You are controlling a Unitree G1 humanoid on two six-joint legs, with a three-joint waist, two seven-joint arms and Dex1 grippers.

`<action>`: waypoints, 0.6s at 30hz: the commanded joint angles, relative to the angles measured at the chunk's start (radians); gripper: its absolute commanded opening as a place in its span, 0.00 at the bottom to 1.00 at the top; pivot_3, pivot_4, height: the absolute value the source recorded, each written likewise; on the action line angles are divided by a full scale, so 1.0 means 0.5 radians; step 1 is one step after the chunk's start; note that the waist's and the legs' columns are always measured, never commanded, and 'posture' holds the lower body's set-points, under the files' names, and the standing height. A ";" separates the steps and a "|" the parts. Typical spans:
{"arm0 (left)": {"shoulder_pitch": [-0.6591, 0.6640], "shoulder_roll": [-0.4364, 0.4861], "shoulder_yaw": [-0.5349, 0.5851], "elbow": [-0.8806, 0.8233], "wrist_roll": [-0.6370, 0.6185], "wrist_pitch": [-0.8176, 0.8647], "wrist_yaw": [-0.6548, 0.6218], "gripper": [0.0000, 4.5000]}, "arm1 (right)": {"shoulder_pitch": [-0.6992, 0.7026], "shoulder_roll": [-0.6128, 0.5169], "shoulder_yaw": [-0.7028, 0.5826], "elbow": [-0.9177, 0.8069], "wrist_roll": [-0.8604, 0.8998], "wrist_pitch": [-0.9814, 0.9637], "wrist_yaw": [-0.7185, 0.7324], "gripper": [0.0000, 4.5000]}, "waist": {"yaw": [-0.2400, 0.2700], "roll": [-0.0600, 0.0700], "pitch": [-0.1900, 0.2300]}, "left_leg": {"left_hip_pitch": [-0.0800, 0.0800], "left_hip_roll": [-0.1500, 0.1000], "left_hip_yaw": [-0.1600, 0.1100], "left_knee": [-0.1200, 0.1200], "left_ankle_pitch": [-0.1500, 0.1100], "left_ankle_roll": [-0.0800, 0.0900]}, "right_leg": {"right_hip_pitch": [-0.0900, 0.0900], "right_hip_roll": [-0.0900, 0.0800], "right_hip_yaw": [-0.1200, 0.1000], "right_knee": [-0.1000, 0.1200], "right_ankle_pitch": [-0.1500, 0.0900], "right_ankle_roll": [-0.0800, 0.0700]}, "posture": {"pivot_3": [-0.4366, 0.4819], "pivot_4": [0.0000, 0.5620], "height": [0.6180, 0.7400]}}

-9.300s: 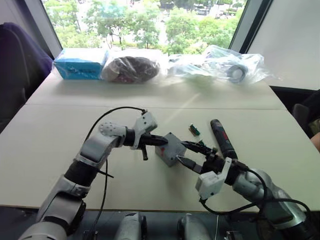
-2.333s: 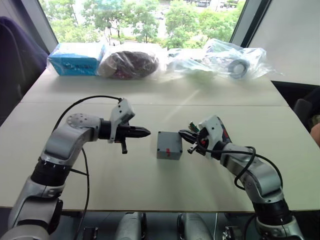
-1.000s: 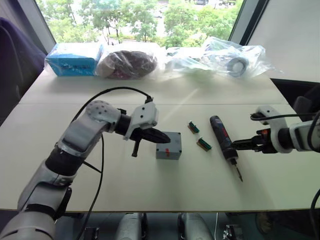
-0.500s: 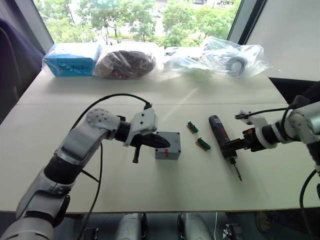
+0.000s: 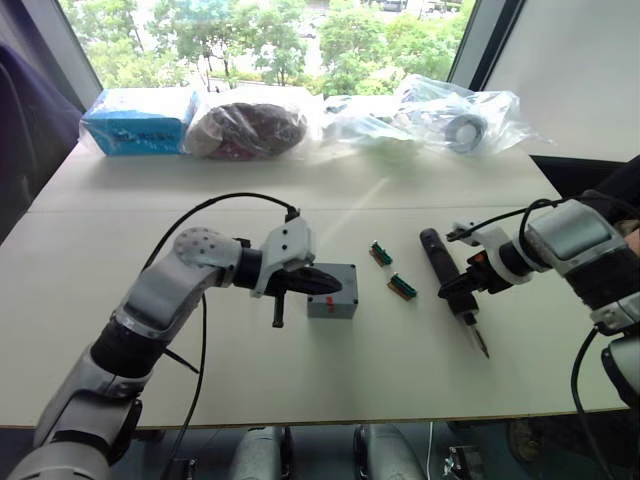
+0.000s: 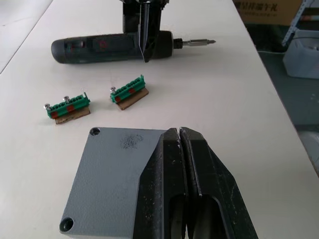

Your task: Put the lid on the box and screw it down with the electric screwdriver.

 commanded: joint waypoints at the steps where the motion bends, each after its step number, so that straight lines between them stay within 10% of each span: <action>1: -0.013 -0.011 0.061 -0.050 -0.021 -0.005 0.031 0.00 | 0.112 0.015 0.135 -0.024 -0.088 -0.035 0.095 0.40 | 0.001 -0.002 -0.002 | 0.000 0.000 0.000 0.000 0.000 0.000 | 0.000 0.000 0.000 0.000 0.000 0.000 | 0.48 0.27 1.00; 18: -0.090 -0.079 0.155 0.236 -0.092 -0.023 -0.018 0.00 | -0.032 -0.099 -0.678 -0.096 -0.083 -0.238 0.086 0.39 | 0.010 0.016 0.010 | -0.004 -0.007 0.000 0.001 0.000 -0.001 | -0.004 -0.005 0.000 0.001 0.001 0.000 | 0.48 0.27 1.00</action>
